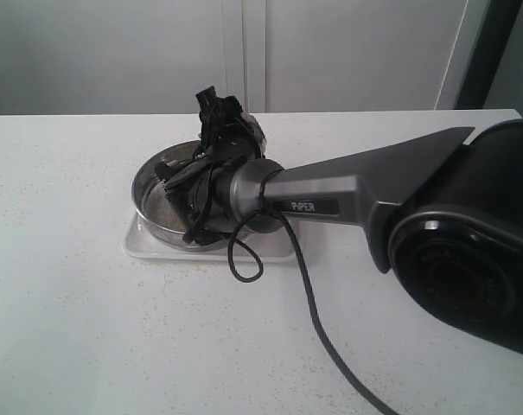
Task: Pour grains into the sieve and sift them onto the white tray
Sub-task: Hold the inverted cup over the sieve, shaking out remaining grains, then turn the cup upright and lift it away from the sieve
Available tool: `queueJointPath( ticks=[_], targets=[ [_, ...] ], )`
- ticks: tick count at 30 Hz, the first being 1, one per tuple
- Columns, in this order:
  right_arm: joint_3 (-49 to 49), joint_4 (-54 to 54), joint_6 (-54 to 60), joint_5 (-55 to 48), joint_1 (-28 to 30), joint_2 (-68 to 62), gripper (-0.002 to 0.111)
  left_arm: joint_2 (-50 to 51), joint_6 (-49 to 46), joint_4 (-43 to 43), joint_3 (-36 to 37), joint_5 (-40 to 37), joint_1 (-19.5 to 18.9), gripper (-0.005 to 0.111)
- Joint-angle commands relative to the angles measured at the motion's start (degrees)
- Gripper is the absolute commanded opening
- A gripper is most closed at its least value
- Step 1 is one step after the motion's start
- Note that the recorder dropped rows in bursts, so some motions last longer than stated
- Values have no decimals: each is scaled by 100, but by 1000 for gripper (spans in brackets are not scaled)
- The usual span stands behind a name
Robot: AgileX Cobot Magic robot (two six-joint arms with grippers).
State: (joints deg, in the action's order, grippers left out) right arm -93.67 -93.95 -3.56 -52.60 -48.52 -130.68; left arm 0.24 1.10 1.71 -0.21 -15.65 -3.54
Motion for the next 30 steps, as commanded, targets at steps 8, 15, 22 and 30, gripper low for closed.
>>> queueJointPath(
  ticks=[8, 15, 22, 30],
  targets=[
    [-38, 1537, -1214, -131, -5, 315, 0, -24, 13, -5, 21, 22, 31, 0],
    [-38, 2284, -1214, 50, -5, 476, 0, -24, 13, -5, 21, 22, 31, 0],
    [-38, 3214, -1214, 639, -5, 675, 0, -24, 13, -5, 21, 22, 31, 0],
    [-27, 4475, -1170, 1531, 96, 1082, 0, -24, 13, -5, 21, 22, 31, 0]
  ],
)
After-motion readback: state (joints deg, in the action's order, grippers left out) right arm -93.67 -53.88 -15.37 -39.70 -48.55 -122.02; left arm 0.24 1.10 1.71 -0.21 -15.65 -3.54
